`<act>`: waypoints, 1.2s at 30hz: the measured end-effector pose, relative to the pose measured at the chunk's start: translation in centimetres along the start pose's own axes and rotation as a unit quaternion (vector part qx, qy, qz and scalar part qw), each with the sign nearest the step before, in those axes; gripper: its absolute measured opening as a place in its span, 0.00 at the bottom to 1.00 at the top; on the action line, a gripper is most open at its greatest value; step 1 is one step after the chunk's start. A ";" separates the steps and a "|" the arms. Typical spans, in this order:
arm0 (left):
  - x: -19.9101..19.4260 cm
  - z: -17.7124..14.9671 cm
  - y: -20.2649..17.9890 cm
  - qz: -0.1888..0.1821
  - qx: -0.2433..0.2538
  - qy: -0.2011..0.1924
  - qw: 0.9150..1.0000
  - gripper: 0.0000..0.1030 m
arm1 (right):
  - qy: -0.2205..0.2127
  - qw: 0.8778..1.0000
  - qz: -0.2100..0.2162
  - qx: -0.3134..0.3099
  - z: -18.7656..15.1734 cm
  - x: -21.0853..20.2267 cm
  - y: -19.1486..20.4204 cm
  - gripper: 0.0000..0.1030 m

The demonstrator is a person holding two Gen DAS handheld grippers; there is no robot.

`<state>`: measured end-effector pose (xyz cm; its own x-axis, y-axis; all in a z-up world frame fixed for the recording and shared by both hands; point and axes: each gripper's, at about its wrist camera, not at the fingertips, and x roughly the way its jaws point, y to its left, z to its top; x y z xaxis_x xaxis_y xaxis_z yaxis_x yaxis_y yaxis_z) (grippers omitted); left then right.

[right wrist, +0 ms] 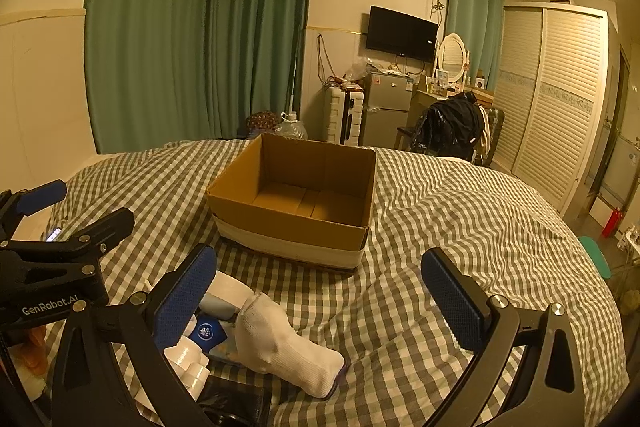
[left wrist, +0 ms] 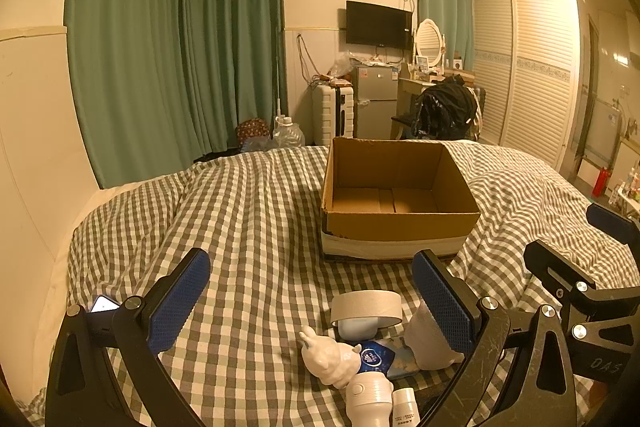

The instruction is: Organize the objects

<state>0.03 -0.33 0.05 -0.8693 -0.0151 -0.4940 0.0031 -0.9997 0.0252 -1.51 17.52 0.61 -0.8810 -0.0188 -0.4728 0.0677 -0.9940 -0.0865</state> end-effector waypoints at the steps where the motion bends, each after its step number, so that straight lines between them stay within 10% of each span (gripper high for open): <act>1: 0.1 0.0 0.0 0.000 0.000 0.000 1.000 1.00 | -0.001 1.000 0.001 -0.001 0.0 -0.1 0.0 1.00; 16: 1.6 -0.5 0.0 -0.004 0.003 0.039 0.999 1.00 | 0.012 0.999 0.021 -0.034 0.4 0.1 0.1 1.00; 36: 7.2 -6.0 -1.9 -0.003 0.060 0.160 0.985 1.00 | 0.154 0.983 0.087 -0.047 -4.8 7.9 -0.6 0.99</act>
<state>-3.22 1.31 -8.78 -0.6685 -0.0350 -0.7429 -0.0763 -0.9904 0.1154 -6.27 18.47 -7.27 -0.6701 -0.1398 -0.7290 0.2603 -0.9640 -0.0543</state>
